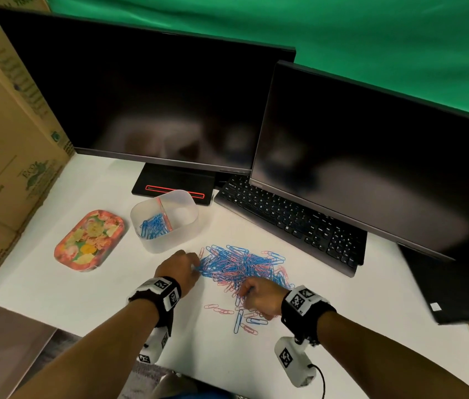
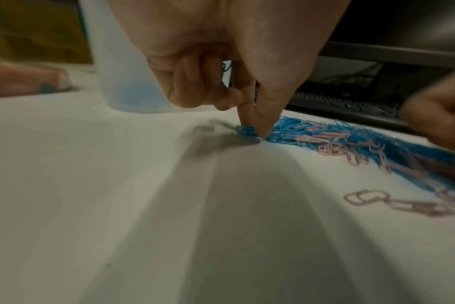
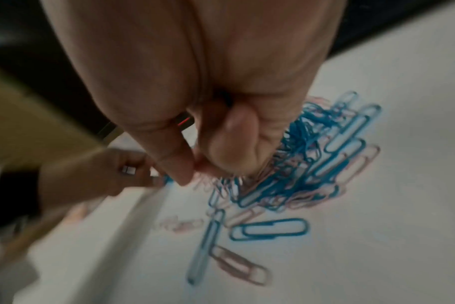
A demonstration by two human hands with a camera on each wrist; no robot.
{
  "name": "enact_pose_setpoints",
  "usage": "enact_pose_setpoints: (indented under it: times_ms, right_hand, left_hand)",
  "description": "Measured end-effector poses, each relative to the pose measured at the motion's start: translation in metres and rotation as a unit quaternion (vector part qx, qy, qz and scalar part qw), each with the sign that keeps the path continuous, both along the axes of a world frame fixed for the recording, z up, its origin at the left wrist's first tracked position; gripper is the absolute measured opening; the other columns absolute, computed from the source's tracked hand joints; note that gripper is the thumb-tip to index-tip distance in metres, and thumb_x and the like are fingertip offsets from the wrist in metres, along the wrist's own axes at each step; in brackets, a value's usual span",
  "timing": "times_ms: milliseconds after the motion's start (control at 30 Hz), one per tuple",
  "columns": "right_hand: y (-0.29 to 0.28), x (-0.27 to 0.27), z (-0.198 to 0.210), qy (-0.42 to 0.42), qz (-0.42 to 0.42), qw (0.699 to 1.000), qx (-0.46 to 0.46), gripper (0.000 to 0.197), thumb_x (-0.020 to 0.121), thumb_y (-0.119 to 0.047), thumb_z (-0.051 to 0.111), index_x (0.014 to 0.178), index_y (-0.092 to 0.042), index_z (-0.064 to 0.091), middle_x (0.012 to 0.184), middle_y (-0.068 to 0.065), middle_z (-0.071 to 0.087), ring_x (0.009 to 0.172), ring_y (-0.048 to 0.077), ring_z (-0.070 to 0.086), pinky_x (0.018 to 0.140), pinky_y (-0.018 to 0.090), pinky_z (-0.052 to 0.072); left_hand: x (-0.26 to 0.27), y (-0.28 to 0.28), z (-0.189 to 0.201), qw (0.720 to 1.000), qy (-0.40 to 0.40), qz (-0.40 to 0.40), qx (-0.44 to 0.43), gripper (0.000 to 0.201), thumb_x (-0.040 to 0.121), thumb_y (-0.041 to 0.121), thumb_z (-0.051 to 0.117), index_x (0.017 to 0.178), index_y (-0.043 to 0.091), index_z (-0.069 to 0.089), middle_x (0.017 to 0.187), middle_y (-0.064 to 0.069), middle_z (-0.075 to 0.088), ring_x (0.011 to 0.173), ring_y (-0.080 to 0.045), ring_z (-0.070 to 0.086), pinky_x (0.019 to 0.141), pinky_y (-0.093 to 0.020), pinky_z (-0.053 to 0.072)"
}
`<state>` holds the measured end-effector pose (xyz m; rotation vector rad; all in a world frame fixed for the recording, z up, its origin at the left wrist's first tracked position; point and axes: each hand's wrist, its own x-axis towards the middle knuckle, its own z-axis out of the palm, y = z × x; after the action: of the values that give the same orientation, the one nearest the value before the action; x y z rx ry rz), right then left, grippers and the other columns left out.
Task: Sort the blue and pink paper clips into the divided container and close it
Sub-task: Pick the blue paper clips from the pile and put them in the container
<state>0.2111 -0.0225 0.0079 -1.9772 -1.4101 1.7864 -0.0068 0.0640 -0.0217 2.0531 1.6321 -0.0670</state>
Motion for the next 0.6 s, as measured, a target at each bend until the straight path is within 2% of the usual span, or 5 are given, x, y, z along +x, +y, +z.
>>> enact_pose_setpoints:
  times_ms: [133, 233, 400, 500, 600]
  right_hand:
    - [-0.009, -0.007, 0.003, -0.143, 0.237, 0.947, 0.165, 0.025, 0.081, -0.017, 0.063, 0.106, -0.023, 0.061, 0.079, -0.013, 0.053, 0.077, 0.014, 0.051, 0.074, 0.022, 0.042]
    - [-0.014, -0.01, 0.0, -0.209, 0.374, 0.883, 0.194, 0.031, 0.086, -0.023, 0.058, 0.117, -0.026, 0.059, 0.107, 0.003, 0.063, 0.101, 0.026, 0.057, 0.087, 0.033, 0.046]
    - [-0.013, -0.015, -0.005, -0.239, 0.415, 0.853, 0.208, 0.02, 0.091, -0.022, 0.05, 0.105, -0.017, 0.064, 0.11, 0.009, 0.057, 0.099, 0.034, 0.058, 0.082, 0.041, 0.05]
    - [-0.012, -0.017, -0.008, -0.253, 0.425, 0.841, 0.219, 0.016, 0.091, -0.017, 0.049, 0.099, -0.011, 0.061, 0.106, 0.011, 0.055, 0.088, 0.037, 0.061, 0.077, 0.043, 0.052]
    - [-0.01, -0.021, -0.009, -0.252, 0.422, 0.84, 0.229, 0.016, 0.09, -0.016, 0.048, 0.098, -0.01, 0.06, 0.106, 0.011, 0.055, 0.085, 0.038, 0.062, 0.075, 0.042, 0.052]
  left_hand:
    - [0.003, -0.003, -0.001, 0.999, 0.043, -0.016, -0.004, 0.019, 0.09, 0.031, 0.053, 0.102, 0.019, 0.061, 0.105, -0.008, 0.055, 0.097, -0.03, 0.06, 0.08, -0.036, 0.049]
    - [-0.001, -0.006, -0.001, 1.0, 0.029, 0.001, -0.007, 0.018, 0.09, 0.029, 0.051, 0.1, 0.018, 0.061, 0.105, -0.009, 0.056, 0.095, -0.032, 0.06, 0.081, -0.037, 0.05]
    - [-0.009, -0.01, 0.008, 0.998, -0.051, 0.035, -0.02, 0.008, 0.086, 0.017, 0.054, 0.085, 0.02, 0.062, 0.093, -0.009, 0.068, 0.089, -0.03, 0.062, 0.074, -0.029, 0.047]
    - [-0.014, -0.01, 0.012, 0.993, -0.097, 0.062, -0.028, 0.022, 0.081, 0.011, 0.057, 0.069, 0.029, 0.055, 0.078, -0.001, 0.065, 0.076, -0.024, 0.06, 0.066, -0.022, 0.041]
    - [-0.014, -0.009, 0.018, 0.988, -0.135, 0.073, -0.031, 0.019, 0.081, 0.009, 0.058, 0.08, 0.027, 0.064, 0.078, 0.002, 0.063, 0.073, -0.018, 0.057, 0.068, -0.018, 0.039]
